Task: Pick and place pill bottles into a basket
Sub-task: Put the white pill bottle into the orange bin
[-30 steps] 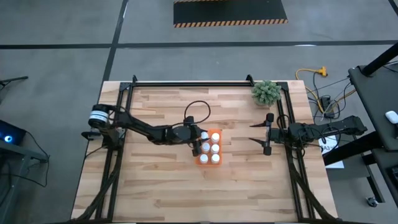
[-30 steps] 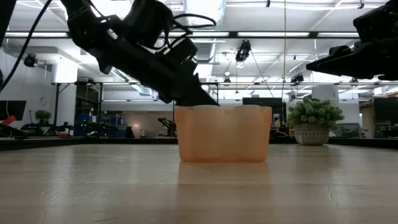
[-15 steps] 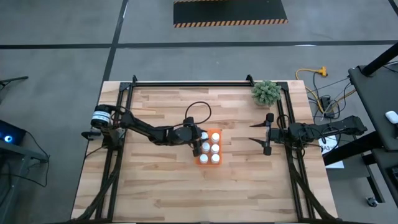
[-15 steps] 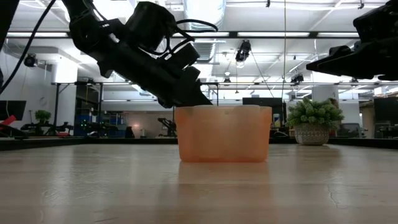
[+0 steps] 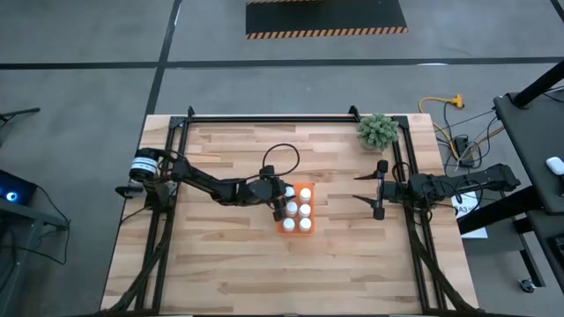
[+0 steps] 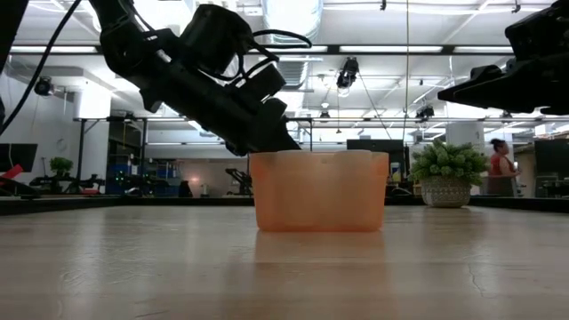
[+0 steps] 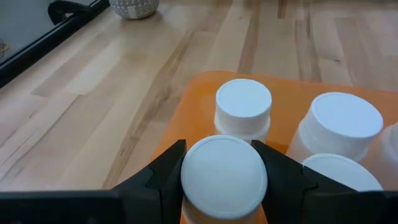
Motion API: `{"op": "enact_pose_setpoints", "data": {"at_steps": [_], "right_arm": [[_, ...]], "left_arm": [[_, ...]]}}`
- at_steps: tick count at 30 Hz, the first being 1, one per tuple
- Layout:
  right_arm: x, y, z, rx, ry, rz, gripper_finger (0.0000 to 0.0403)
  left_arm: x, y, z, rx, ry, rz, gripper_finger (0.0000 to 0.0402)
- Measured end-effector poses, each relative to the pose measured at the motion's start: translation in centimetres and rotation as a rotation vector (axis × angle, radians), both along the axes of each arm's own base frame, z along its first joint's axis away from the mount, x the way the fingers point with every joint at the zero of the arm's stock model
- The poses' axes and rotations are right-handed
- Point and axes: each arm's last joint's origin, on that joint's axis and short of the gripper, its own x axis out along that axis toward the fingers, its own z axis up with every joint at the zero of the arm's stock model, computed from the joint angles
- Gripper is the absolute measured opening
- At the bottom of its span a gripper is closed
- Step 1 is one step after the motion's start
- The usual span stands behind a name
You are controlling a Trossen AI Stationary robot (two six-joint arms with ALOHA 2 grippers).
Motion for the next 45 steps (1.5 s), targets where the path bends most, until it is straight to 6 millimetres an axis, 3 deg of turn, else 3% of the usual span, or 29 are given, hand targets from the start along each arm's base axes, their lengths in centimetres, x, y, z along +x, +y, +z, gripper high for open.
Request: {"op": "enact_pose_setpoints", "data": {"at_steps": [45], "right_arm": [[0.00, 0.00, 0.00, 0.000, 0.000, 0.000, 0.0256]], "left_arm": [[0.03, -0.01, 0.05, 0.007, -0.004, -0.005, 0.0162]]}}
